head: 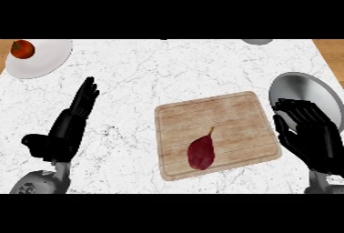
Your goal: Pick the pear from the cutting board and place it in the pan
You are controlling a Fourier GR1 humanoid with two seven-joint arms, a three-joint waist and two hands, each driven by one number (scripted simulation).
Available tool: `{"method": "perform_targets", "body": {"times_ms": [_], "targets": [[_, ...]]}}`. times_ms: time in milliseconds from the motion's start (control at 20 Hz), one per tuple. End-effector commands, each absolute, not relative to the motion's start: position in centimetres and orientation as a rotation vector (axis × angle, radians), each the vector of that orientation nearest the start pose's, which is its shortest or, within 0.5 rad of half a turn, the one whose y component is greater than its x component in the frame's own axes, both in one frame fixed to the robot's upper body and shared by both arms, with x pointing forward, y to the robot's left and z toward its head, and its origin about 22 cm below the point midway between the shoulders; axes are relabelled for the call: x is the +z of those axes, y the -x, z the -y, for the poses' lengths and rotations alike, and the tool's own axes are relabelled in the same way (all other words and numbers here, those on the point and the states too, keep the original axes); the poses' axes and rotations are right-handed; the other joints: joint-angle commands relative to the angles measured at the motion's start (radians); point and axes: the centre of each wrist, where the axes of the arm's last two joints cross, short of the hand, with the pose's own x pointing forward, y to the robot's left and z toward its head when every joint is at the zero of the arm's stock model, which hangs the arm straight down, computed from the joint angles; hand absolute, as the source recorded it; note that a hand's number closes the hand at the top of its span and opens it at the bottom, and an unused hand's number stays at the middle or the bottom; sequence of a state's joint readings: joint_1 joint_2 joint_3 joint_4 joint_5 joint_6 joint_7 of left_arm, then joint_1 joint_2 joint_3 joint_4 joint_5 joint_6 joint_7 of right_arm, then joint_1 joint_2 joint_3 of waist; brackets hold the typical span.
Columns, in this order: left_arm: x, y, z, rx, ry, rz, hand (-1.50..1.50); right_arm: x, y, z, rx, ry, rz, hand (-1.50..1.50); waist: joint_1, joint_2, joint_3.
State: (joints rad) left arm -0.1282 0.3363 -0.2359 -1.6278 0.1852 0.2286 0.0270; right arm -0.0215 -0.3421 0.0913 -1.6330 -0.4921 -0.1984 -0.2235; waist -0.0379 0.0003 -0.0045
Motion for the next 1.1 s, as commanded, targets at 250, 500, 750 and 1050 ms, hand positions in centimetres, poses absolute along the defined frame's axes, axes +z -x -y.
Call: {"method": "perform_targets", "body": {"times_ms": [250,500,750,1050], "targets": [[2.3,-22.7,-21.2,-0.126,0.043,1.713,0.00,-0.5,-13.9,29.3,-0.116,0.209,1.769,-1.50,0.029,-0.004,0.004],[0.7,-25.0,-20.5,-0.110,0.046,1.698,0.00,3.1,-15.5,30.2,0.044,0.210,1.734,-1.50,0.031,0.000,0.004],[0.9,-25.0,-19.9,-0.147,0.061,1.700,0.00,5.7,-19.4,29.2,0.272,0.242,1.633,-1.50,0.048,0.002,0.003],[1.6,-24.8,-19.0,-0.142,0.065,1.691,0.00,6.8,-20.6,26.3,0.552,0.278,1.452,-1.50,0.056,0.001,0.003]]}}
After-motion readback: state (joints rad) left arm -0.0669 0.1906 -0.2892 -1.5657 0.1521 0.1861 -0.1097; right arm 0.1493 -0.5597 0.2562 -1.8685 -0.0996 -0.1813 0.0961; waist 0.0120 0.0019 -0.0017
